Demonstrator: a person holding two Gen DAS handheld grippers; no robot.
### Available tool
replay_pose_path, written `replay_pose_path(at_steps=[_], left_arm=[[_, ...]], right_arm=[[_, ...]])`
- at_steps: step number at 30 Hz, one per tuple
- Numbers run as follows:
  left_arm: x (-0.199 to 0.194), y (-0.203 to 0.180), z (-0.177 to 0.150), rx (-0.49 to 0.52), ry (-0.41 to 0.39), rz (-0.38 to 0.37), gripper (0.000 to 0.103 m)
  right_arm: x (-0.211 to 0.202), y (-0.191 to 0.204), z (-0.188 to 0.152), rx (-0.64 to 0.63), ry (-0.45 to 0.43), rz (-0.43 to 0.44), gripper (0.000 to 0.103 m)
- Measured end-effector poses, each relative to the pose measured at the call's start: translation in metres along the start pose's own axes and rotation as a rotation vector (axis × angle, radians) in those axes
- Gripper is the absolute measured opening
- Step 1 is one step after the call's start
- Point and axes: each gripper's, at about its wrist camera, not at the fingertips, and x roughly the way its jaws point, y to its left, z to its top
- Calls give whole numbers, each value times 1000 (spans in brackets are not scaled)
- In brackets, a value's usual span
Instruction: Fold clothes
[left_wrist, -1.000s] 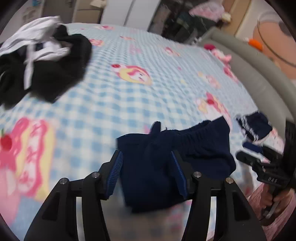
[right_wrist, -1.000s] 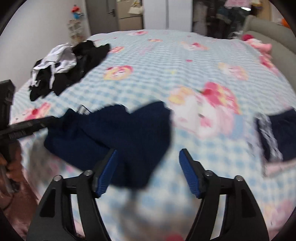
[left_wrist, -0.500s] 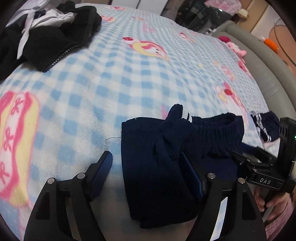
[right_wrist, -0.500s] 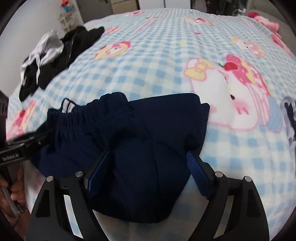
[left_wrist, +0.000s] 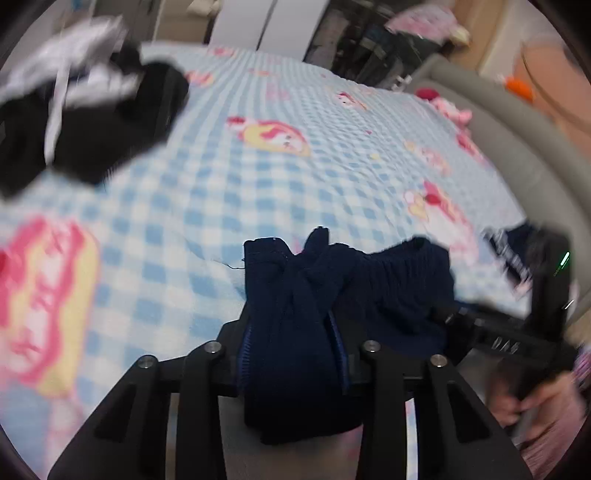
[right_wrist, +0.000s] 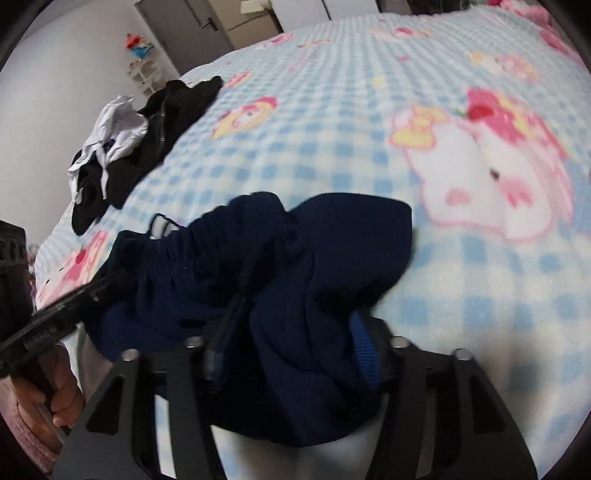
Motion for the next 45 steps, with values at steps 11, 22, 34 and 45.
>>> replay_pose_path(at_steps=[11,22,34,45], left_arm=[[-26,-49,9,113,46,144,23],[-11,-138,34,144,73,-128,20],[52,-340,101,163,46,-484,20],[171,-357,70,-22,306,-429,49]], right_arm=[[-62,22,19,-102,-74,-25,19],[-126,-50,34,-51,-113,-69,19],[-273,-215,82,76,-270,-348,19],[-228,-353,59,324,-151,-425,64]])
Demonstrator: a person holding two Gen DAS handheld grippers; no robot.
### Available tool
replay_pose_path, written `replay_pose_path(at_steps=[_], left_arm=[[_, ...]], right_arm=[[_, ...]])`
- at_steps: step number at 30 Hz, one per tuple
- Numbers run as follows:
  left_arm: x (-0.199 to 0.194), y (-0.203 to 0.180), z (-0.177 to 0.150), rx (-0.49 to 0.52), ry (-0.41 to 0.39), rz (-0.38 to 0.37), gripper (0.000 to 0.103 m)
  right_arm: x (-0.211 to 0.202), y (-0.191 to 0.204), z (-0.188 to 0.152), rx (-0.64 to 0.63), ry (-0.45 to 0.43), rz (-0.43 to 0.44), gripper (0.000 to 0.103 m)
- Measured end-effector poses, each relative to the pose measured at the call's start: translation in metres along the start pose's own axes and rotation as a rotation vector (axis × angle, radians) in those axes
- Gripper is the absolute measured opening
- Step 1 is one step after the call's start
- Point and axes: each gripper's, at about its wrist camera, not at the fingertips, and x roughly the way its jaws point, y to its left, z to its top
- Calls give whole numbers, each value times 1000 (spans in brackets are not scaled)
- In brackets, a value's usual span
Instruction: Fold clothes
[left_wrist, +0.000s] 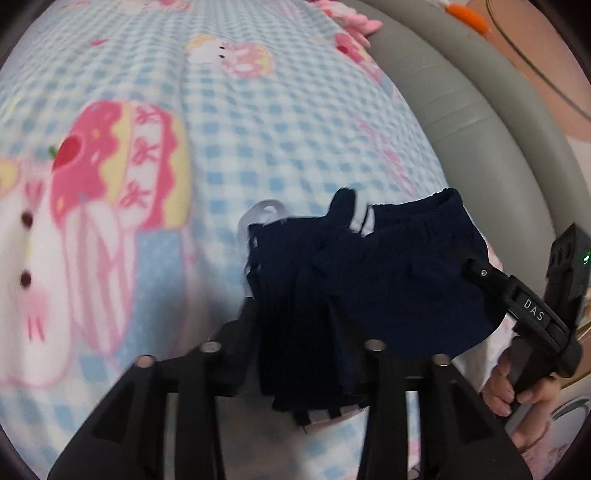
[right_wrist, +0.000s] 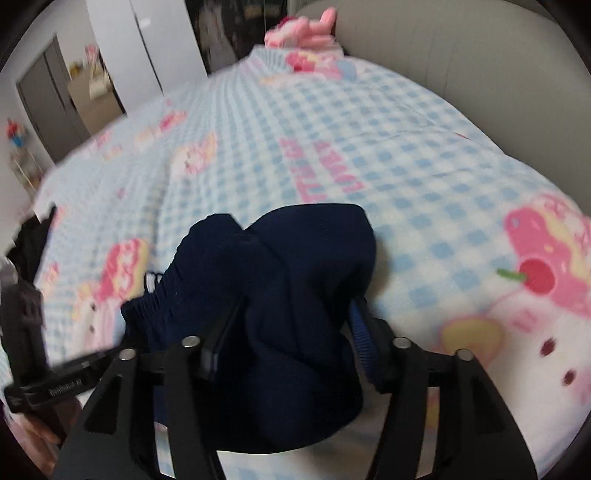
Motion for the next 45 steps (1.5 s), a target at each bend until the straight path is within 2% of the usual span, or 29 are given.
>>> replay_pose_path(at_steps=[2,4,6,7,9,10,11,12,13,14,16,18,20,23,30,32,33,34,35,37,39,41,45], left_arm=[[-6,-1,-3,28,-14,35,52],[-15,2,0,44,-48,65,52],[-35,-6,1,76,-149,76,51],[-47,-12,1,101,-210,83,50],[-67,-29,-1,168,-325,83,50],[-71,-40,-2,211,-357,75,50],[-74,-50,-3,251,-384,68,50],[-71,-56,-3,272,-385,60,50],[-62,-59,-3,279,-361,52,50],[-49,-58,-1,267,-317,48,50],[-21,-52,-2,231,-223,47,48],[7,-42,-5,193,-132,51,48],[22,-34,-11,191,-105,48,46],[30,-31,-15,208,-98,52,46],[38,-43,-14,241,-46,92,47],[27,-48,-2,266,-6,102,51],[16,-52,2,282,-10,109,54],[4,-56,8,301,-36,116,59],[-8,-60,14,319,-64,126,61],[-36,-65,25,350,-129,168,65],[-59,-61,35,364,-164,208,67],[-84,-51,41,366,-192,255,69],[-126,-17,59,325,-234,372,72]], right_arm=[[2,-3,-1,13,-6,0,75],[5,-6,-1,19,4,-2,77],[-2,-9,2,44,-8,-12,77],[-12,-9,3,43,-45,-32,76],[-40,4,4,3,-171,-83,68],[-54,11,4,-17,-233,-105,57],[-64,20,4,-35,-274,-103,52],[-73,30,4,-54,-311,-97,51],[-71,41,5,-92,-300,-50,49],[-67,51,7,-130,-288,-6,40],[-34,62,9,-190,-189,1,29],[-2,58,2,-211,-109,-20,26],[21,45,-7,-201,-66,-44,20],[24,31,-11,-179,-76,-8,12],[25,38,-18,-211,-76,-68,11],[15,43,-16,-203,-79,-59,21],[8,49,-13,-199,-79,-64,25],[0,55,-11,-194,-80,-68,34],[-7,63,-9,-193,-92,-67,52],[-21,79,-4,-189,-116,-63,69],[-35,99,5,-172,-145,-45,72],[-39,116,14,-158,-140,-3,87],[-35,153,25,-112,-117,64,91]])
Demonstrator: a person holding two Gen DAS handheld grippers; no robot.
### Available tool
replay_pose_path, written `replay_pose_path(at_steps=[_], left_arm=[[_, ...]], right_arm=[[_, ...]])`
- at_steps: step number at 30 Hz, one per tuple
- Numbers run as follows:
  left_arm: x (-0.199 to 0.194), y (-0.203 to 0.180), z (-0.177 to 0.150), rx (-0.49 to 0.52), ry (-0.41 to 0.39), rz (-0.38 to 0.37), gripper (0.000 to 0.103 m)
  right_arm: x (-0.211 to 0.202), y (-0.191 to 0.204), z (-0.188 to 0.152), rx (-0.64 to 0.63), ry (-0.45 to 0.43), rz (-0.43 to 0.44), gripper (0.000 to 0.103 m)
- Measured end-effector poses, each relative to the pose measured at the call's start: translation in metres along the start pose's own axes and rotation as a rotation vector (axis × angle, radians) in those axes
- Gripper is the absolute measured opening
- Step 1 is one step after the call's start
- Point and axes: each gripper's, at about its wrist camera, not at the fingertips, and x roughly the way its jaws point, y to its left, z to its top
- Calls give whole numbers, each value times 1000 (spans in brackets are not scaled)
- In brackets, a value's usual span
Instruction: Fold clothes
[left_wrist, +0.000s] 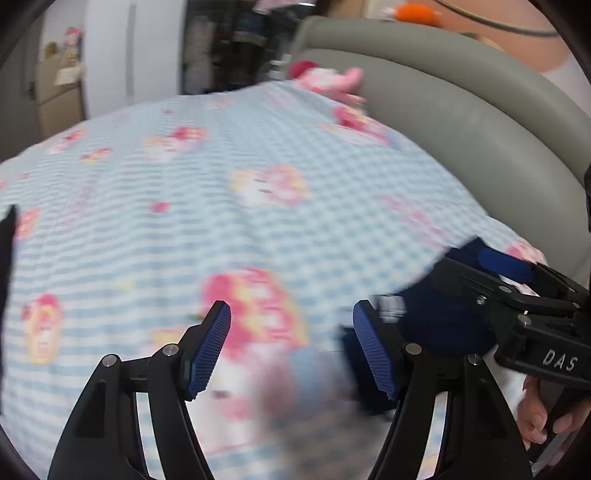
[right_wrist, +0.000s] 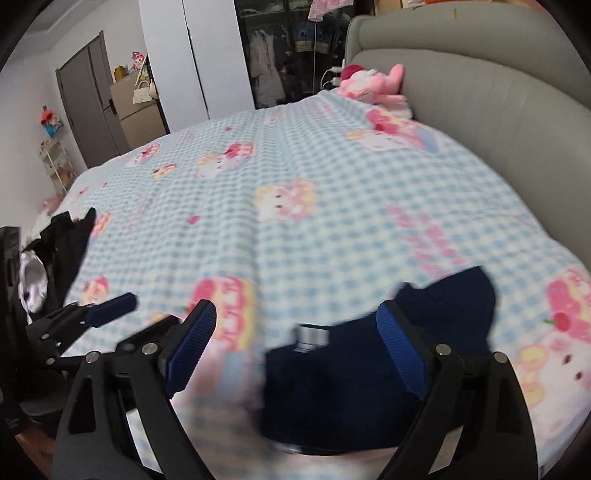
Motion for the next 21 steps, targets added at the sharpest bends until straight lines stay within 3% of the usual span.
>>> replay_pose_path(at_steps=[6,10,18,21], left_arm=[[-44,95,-7,-115,-2,170,76],[-72,145,-14,-178,-13,222,77],[-116,198,-32,-189,-39,329,85],[-135,209,-43,-193,-46,345,87]], right_arm=[[12,66,9,0,58,61,94],[12,117,13,-57,64,88,94],[-10,201,-14,-146,49,87,95],[-20,223,-29,-153,50,86,100]])
